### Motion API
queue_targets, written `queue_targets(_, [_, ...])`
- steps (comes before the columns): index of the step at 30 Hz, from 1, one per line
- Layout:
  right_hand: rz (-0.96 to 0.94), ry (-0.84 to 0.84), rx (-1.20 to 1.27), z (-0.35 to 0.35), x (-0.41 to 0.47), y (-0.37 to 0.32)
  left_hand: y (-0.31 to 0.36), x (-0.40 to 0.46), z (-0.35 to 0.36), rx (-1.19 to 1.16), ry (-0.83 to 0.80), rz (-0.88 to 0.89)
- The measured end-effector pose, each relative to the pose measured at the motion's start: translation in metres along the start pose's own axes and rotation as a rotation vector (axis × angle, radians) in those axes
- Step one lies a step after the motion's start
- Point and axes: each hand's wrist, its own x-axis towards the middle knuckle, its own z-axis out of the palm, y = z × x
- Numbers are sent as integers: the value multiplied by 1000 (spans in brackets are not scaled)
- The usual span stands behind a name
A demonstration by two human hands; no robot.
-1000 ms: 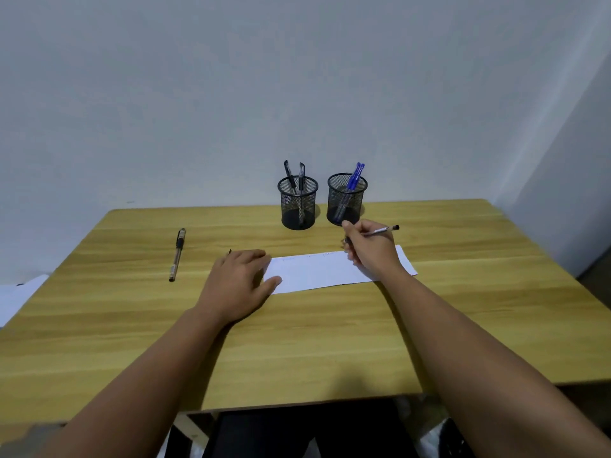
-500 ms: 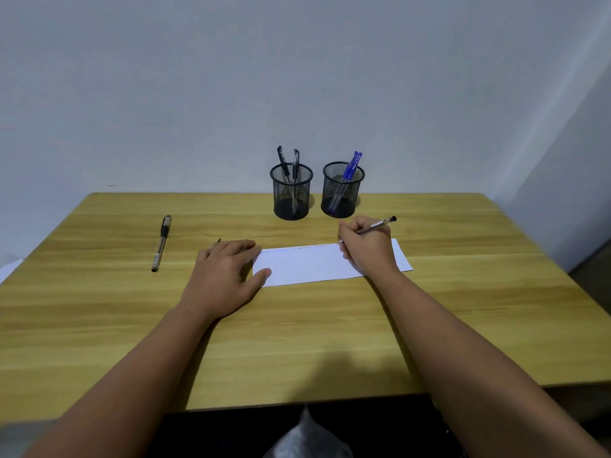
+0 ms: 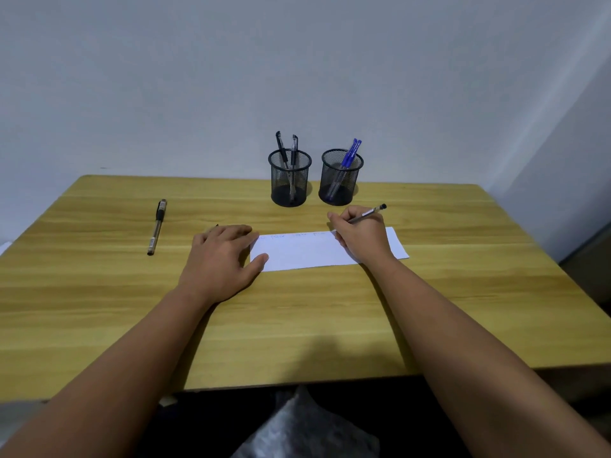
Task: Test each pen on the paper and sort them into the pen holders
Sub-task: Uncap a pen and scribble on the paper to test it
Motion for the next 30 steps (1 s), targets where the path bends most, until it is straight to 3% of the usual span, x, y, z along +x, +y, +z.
queue_targets(30, [22, 100, -43, -2, -4, -2, 0, -1, -1, -16, -4, -18])
